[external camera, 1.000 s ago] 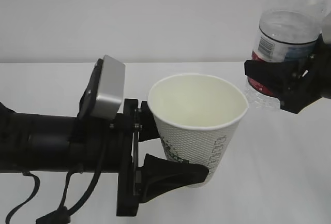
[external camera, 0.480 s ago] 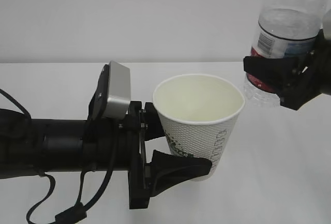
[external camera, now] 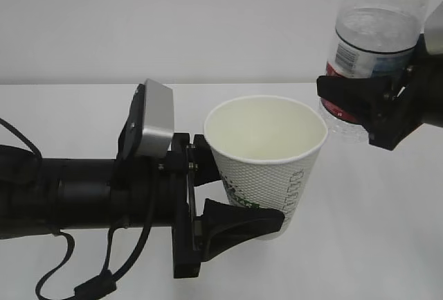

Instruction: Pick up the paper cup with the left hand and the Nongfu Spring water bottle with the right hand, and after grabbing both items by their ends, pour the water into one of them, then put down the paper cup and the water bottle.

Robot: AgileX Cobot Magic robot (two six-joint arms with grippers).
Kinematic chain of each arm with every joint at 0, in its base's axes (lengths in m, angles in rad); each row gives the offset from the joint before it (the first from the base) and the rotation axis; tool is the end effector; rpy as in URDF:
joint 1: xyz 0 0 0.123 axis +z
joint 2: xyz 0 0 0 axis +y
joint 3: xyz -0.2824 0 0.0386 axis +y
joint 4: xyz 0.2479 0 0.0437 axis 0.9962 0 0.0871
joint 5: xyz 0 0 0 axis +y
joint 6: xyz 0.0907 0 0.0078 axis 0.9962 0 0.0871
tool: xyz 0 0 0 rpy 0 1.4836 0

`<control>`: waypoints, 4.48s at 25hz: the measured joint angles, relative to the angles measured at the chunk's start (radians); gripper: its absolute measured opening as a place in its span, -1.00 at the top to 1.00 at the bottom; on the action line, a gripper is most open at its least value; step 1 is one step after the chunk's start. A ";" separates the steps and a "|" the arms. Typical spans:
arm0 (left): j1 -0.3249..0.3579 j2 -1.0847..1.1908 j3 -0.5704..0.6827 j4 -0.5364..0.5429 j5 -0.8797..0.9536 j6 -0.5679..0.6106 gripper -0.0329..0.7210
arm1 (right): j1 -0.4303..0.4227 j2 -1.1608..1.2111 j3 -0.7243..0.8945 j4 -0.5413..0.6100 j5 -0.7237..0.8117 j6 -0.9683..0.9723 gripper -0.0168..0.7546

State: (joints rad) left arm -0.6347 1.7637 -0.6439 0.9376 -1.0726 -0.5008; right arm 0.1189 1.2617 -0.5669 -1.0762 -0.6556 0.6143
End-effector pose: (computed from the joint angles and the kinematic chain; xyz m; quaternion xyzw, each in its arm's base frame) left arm 0.2053 -0.2312 0.1755 0.4762 0.5875 -0.4465 0.4782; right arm 0.2361 0.0773 0.2590 -0.3457 0.6985 0.1495 0.6084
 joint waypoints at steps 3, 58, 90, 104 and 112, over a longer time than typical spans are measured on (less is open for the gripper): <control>0.000 0.000 0.000 0.031 0.000 0.001 -0.51 | 0.038 0.000 -0.018 -0.009 0.040 -0.020 -0.30; 0.000 0.000 0.000 0.074 -0.043 0.042 -0.50 | 0.052 0.000 -0.037 -0.016 0.135 -0.379 -0.30; 0.000 0.000 0.000 0.062 -0.069 0.044 -0.50 | 0.052 0.000 -0.037 0.142 0.107 -0.901 -0.30; 0.000 0.000 0.000 0.062 -0.062 0.044 -0.50 | 0.052 0.000 -0.037 0.266 0.070 -1.155 -0.30; 0.000 0.000 0.000 0.062 -0.061 0.044 -0.50 | 0.052 0.000 -0.037 0.313 0.070 -1.223 -0.30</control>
State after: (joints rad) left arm -0.6347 1.7637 -0.6439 0.9993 -1.1336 -0.4569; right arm 0.1712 1.2617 -0.6041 -0.7630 -0.5852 -0.6082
